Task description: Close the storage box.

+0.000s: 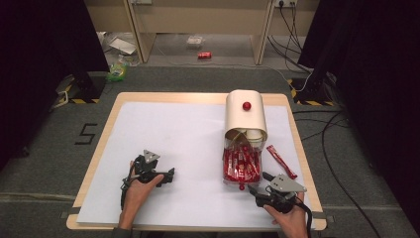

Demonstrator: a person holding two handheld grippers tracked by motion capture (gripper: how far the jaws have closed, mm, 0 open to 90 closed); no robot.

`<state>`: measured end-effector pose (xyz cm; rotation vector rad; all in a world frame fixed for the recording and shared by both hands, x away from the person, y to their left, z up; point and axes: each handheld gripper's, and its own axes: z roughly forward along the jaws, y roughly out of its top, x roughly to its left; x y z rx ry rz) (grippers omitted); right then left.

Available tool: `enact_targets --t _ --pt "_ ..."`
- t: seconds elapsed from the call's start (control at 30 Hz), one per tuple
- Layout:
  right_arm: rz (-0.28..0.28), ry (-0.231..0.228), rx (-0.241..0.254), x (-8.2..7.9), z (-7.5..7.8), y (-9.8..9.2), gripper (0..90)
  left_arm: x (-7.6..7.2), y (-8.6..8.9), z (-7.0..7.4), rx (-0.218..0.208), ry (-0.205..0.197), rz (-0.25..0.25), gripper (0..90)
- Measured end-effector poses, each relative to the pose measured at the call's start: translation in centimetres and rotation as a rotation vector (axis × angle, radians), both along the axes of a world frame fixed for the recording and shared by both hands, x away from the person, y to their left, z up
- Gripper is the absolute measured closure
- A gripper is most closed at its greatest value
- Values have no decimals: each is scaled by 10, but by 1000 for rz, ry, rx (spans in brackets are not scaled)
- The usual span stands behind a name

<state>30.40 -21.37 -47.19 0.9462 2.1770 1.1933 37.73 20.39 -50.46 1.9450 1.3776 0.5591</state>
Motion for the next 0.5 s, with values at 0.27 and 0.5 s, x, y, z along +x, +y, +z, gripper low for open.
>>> enact_targets --t 0.27,0.5 --pt "-20 -18 19 5 1 1 325 0 0 0 0 1 0 17" --pt "-31 -28 25 9 1 2 314 0 0 0 0 1 0 17"
